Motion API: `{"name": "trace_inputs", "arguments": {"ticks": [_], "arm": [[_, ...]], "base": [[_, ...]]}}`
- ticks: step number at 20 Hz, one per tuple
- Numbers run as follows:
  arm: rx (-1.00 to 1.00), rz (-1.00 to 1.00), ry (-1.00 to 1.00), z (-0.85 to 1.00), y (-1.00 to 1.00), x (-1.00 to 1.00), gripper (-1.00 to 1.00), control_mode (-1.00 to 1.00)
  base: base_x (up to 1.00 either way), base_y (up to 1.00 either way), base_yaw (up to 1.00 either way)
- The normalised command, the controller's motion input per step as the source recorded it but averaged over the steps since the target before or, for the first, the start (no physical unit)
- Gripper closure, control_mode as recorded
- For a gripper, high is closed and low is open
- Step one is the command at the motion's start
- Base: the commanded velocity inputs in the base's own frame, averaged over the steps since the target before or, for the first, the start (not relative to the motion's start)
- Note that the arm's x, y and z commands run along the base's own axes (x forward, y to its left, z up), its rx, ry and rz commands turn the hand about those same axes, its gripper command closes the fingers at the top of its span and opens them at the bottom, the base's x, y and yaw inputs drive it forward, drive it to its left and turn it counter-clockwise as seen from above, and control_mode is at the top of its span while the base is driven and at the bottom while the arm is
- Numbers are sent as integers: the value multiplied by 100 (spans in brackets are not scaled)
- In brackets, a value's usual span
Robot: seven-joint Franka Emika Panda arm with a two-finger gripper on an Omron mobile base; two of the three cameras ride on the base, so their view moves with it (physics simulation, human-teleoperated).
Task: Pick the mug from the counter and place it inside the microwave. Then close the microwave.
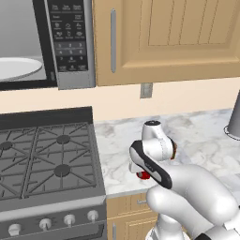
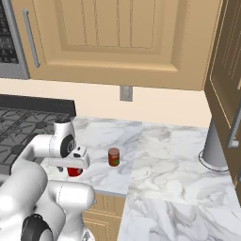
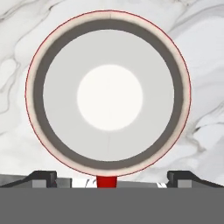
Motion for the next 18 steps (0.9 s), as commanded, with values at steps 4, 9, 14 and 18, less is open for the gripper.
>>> {"name": "trace_inputs", "arguments": {"ticks": [4,9,14,18], "arm": [[0,0,0,-7,0,0,-100,-100],[0,0,0,-3,0,-1,-100,-100],[0,0,0,0,0,0,-100,-100],[0,0,0,-1,0,0,-100,-100]], "base": [[0,0,0],[0,0,0],[0,0,0],[0,0,0]]}}
